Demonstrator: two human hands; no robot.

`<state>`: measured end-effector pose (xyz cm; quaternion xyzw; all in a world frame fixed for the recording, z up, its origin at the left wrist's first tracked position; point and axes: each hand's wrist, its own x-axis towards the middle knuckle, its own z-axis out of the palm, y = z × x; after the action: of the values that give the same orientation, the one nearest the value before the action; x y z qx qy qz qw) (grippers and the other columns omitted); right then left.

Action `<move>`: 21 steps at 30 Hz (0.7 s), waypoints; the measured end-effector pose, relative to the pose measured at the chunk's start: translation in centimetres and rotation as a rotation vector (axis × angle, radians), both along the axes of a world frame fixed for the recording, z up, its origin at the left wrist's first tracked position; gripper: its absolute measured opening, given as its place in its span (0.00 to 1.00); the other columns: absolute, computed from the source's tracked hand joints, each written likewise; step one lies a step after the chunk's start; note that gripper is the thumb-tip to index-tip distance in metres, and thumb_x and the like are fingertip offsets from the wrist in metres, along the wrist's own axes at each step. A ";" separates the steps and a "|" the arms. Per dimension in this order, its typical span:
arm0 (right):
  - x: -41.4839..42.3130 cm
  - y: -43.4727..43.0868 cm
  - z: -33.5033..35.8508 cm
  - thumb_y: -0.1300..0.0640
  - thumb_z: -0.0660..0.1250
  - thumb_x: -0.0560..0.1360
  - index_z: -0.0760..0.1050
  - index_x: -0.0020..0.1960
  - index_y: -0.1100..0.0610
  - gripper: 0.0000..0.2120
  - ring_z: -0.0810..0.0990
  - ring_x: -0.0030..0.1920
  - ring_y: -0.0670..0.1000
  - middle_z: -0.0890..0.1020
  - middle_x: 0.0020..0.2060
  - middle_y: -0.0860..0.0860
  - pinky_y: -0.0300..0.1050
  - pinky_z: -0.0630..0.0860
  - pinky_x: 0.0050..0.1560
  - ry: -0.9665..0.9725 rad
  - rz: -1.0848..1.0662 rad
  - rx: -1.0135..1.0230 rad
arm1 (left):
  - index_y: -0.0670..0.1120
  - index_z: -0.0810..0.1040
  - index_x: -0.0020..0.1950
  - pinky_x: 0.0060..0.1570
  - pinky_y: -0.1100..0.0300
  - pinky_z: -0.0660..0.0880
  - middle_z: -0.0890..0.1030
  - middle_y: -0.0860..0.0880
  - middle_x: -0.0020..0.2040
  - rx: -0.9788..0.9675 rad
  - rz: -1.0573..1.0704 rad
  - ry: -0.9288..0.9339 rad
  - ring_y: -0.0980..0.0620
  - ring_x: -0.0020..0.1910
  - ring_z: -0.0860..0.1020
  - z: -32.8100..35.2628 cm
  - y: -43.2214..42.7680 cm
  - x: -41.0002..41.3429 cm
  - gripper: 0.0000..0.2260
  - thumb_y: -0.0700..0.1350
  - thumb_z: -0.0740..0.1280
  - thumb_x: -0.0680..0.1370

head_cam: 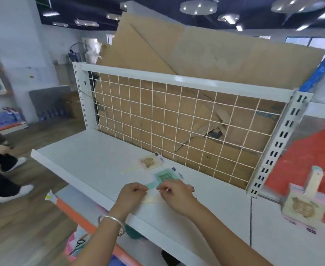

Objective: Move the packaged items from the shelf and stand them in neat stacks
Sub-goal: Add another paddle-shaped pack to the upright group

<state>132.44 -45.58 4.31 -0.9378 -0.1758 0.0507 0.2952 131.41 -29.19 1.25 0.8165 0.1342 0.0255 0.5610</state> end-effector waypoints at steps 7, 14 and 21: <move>1.9 3.3 -1.6 0.68 0.54 0.75 0.72 0.60 0.55 0.18 0.61 0.67 0.60 0.70 0.56 0.57 0.57 0.56 0.64 0.064 0.148 -0.639 | 0.48 0.75 0.39 0.44 0.60 0.70 0.78 0.50 0.42 0.410 -0.191 0.154 0.49 0.42 0.75 -1.9 4.0 4.1 0.07 0.38 0.61 0.74; 3.9 3.8 -3.1 0.67 0.56 0.74 0.70 0.62 0.61 0.17 0.66 0.63 0.60 0.72 0.60 0.59 0.58 0.57 0.63 0.009 0.096 -0.756 | 0.51 0.76 0.59 0.52 0.58 0.73 0.76 0.50 0.57 0.699 -0.241 0.140 0.49 0.57 0.73 -3.2 3.4 5.4 0.14 0.50 0.67 0.74; 5.5 2.0 -1.5 0.64 0.63 0.70 0.72 0.47 0.54 0.08 0.73 0.52 0.56 0.73 0.42 0.50 0.51 0.58 0.53 -0.104 -0.006 -0.592 | 0.47 0.70 0.52 0.50 0.60 0.70 0.76 0.47 0.56 0.815 -0.337 0.223 0.47 0.57 0.74 -2.7 2.8 7.2 0.08 0.48 0.63 0.76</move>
<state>137.91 -43.54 2.78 -0.9849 -0.1655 0.0509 -0.0002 138.65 -26.37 -1.47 0.9789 0.0380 -0.1036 0.1722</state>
